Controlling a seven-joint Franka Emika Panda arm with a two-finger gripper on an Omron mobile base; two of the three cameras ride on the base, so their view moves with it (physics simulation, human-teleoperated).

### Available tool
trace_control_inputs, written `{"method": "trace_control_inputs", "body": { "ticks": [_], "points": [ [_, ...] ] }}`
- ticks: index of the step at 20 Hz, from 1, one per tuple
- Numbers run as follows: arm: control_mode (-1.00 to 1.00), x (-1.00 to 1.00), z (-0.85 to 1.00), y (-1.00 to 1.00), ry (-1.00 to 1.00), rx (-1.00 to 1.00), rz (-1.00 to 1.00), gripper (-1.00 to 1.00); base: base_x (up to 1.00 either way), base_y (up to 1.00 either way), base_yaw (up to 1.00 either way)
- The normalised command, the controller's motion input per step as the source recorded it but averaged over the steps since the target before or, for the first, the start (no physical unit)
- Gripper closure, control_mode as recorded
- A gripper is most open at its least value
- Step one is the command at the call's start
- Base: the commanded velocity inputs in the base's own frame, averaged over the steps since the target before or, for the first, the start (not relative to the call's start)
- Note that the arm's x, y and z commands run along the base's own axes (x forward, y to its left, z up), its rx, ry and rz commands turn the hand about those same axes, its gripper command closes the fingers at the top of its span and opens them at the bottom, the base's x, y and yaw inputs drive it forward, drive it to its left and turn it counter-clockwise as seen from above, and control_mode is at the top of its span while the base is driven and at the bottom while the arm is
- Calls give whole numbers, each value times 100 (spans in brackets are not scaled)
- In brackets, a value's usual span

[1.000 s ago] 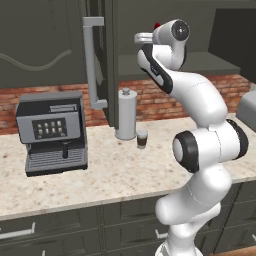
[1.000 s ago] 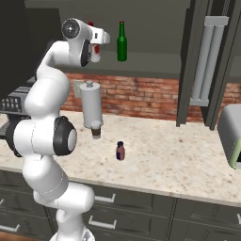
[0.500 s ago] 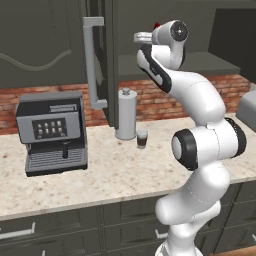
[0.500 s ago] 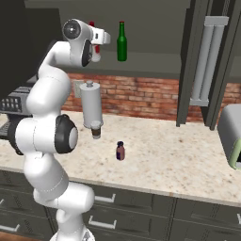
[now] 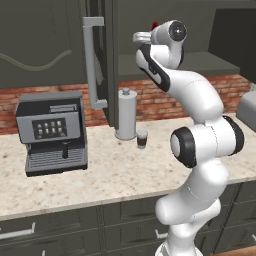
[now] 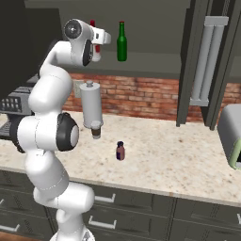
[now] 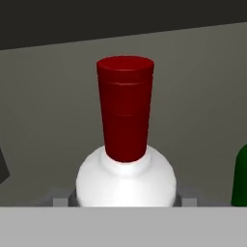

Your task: Sort all alcoholic drinks to one cabinet, and non-alcoholic drinks to the other.

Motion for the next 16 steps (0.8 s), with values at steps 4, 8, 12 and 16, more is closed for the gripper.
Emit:
{"method": "trace_control_inputs", "body": {
  "ticks": [4, 8, 12, 16],
  "points": [
    [-100, 13, -5, 2, 0, 1, 0, -100, 0, 0, 0],
    [-100, 14, -4, 2, 0, 0, 0, -100, 0, 0, 0],
    [-100, 8, -1, 0, 0, 0, -1, -100, 0, 0, 0],
    [-100, 0, 0, 0, 0, 0, -2, -100, 0, 0, 0]
  ]
}}
